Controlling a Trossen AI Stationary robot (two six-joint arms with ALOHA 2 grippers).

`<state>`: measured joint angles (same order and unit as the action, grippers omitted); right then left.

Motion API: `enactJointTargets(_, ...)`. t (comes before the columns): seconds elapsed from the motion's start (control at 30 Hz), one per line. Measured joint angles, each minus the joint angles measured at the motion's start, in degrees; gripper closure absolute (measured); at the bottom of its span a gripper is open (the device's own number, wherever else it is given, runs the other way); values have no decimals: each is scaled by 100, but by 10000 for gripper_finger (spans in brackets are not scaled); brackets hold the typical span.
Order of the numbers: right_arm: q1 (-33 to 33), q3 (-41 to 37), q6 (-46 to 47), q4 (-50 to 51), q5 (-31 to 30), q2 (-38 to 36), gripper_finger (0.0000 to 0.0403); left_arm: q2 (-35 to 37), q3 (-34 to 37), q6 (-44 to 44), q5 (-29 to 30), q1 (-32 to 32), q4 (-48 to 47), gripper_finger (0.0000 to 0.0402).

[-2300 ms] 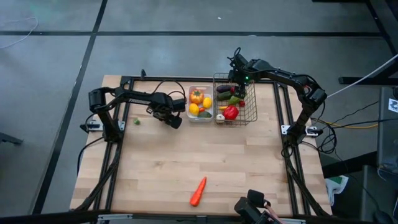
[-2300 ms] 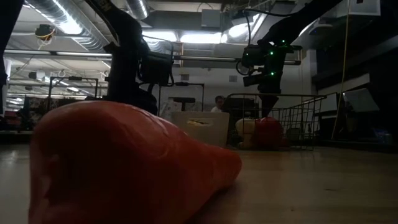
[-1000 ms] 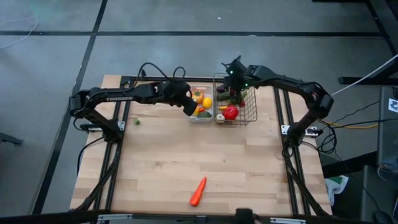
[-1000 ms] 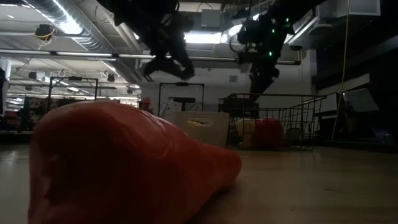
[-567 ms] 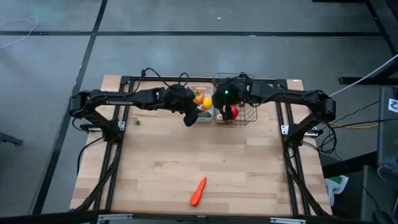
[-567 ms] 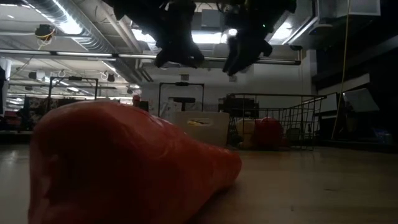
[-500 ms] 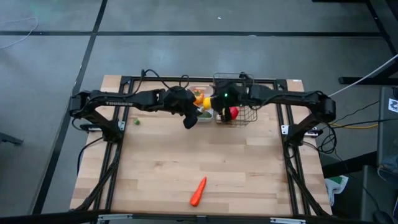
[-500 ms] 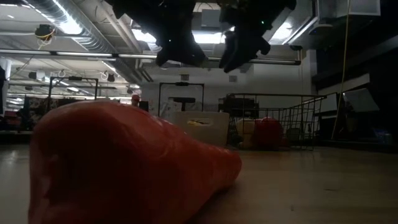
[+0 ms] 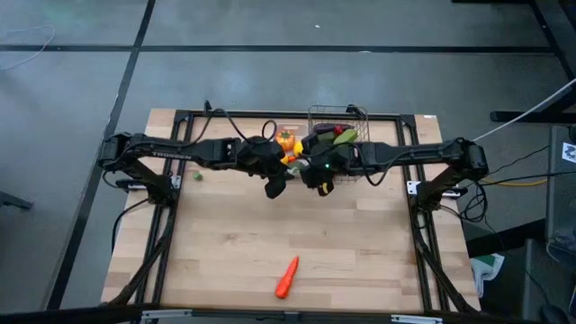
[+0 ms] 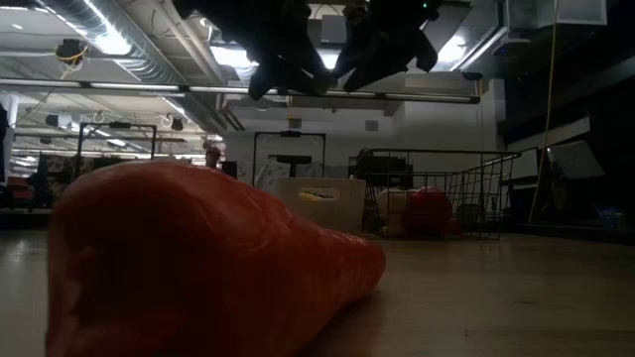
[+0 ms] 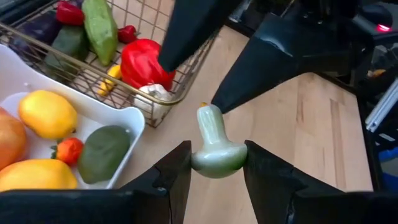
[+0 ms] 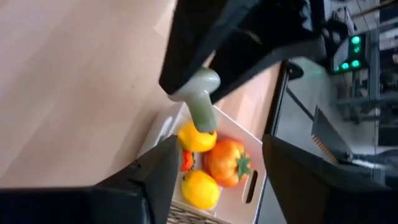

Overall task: Sort produce into baskets
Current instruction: Put the white mushroom into the gold wire basket

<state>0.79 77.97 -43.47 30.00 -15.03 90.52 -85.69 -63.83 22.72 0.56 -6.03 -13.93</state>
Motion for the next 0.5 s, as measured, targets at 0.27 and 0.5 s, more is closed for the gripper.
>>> enactJointTargets(0.27, -168, 0, -56, 0, 2, 2, 228, 0, 0, 3, 13, 78, 2, 268)
enactJointTargets(0.5, -152, 0, -54, 0, 31, 4, 248, 0, 0, 79, 11, 117, 4, 268)
